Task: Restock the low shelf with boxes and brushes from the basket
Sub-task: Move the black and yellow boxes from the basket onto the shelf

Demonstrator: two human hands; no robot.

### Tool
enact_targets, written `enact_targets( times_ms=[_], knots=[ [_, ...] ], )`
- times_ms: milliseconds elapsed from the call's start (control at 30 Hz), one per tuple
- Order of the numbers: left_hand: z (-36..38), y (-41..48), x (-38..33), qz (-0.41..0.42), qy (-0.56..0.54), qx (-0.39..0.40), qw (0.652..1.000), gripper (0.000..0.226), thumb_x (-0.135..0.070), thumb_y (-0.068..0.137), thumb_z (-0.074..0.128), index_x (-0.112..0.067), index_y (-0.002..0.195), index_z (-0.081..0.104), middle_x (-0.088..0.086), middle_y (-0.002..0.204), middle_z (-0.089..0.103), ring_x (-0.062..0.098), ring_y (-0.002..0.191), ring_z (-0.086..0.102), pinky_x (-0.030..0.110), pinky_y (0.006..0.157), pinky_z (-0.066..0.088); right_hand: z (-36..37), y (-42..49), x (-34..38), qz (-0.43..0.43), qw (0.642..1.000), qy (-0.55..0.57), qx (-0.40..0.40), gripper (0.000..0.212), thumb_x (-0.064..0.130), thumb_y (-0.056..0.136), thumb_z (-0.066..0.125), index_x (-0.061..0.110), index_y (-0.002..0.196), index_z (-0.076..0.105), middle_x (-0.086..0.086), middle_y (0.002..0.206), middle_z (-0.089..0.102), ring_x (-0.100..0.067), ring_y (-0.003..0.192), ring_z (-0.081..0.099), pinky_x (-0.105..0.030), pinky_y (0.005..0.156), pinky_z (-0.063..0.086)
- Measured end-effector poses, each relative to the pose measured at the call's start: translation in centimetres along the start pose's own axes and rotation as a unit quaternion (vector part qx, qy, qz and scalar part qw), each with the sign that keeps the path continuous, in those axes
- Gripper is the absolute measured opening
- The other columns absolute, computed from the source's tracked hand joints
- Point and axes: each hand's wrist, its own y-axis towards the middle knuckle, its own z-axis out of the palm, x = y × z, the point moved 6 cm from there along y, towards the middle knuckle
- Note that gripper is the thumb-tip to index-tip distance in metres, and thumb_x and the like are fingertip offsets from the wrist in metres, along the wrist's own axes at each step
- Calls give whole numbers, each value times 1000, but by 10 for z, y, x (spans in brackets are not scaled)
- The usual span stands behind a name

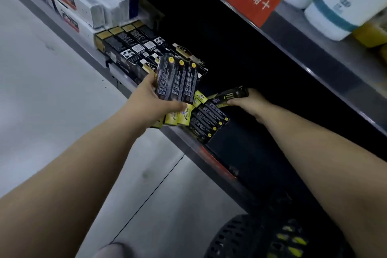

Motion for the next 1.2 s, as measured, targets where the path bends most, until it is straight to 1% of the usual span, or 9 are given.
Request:
enact_targets(
  times_ms=[133, 233, 433, 500, 667, 833, 1067, 1133, 1200],
  knots=[
    [2, 5, 7, -2, 3, -9, 1000, 76, -20, 61, 86, -20, 124, 44, -6, 108, 65, 2, 78, 68, 15, 64, 50, -5, 5, -4, -4, 998, -63, 28, 48, 5, 72, 76, 10, 116, 55, 0, 96, 54, -13, 87, 52, -20, 67, 38],
    [3, 6, 5, 11, -4, -21, 1000, 68, -18, 60, 86, -27, 115, 46, -15, 95, 65, -5, 70, 66, 15, 63, 46, 7, 1, -10, -9, 990, -129, 58, 32, 14, 83, 65, 16, 113, 54, -4, 101, 52, -12, 81, 47, -20, 57, 35],
    [6, 4, 7, 9, 1, -13, 1000, 55, -17, 60, 86, -35, 96, 48, -17, 88, 65, -6, 66, 66, 14, 60, 45, 36, 2, -5, -19, 974, -203, 99, 36, -1, 94, 41, 17, 124, 50, -11, 122, 47, -20, 94, 48, -27, 74, 41],
    [8, 3, 8, 7, 8, -9, 1000, 56, -19, 59, 86, -34, 97, 48, -15, 88, 65, -3, 68, 66, 15, 61, 46, 39, 2, -2, -16, 973, -210, 95, 43, -2, 92, 45, 16, 131, 45, -8, 117, 44, -20, 99, 47, -29, 79, 44],
    [10, 0, 7, 2, 3, -3, 1000, 59, -17, 60, 85, -27, 106, 48, -12, 91, 66, -4, 70, 65, 14, 59, 44, 24, -2, -8, 83, 962, -259, 30, 55, 20, 92, 57, 15, 141, 31, -17, 143, 30, -35, 128, 37, -40, 103, 39],
    [12, -3, 4, 2, -2, -4, 1000, 59, -16, 61, 85, -26, 107, 48, -13, 91, 65, -6, 66, 65, 6, 49, 44, 42, -11, -6, 51, 958, -257, 116, 54, 9, 96, 49, 11, 145, 28, -13, 142, 43, -27, 127, 45, -31, 103, 40],
    [16, -8, 6, -21, -13, 2, 1000, 64, -17, 61, 85, -24, 113, 48, -10, 96, 65, 6, 86, 63, 15, 62, 40, 36, -25, 14, 4, 934, -322, 155, 67, 0, 94, 43, 20, 151, 12, -11, 152, 25, -26, 128, 43, -25, 102, 41],
    [20, -10, 6, -34, -27, 14, 999, 67, -14, 61, 85, -22, 117, 49, -6, 101, 66, 9, 90, 63, 16, 64, 41, 31, -37, 35, -33, 965, -193, 176, 65, -2, 91, 45, 23, 148, 24, -12, 148, 32, -20, 105, 53, -17, 82, 49],
    [25, -13, 5, -46, -49, 35, 997, 69, -9, 61, 84, -19, 120, 50, -3, 104, 67, 12, 92, 64, 17, 67, 44, 30, -58, 59, -8, 958, 105, 267, 61, 1, 89, 48, 26, 142, 33, -12, 138, 45, -21, 106, 56, -28, 83, 50]
  ],
)
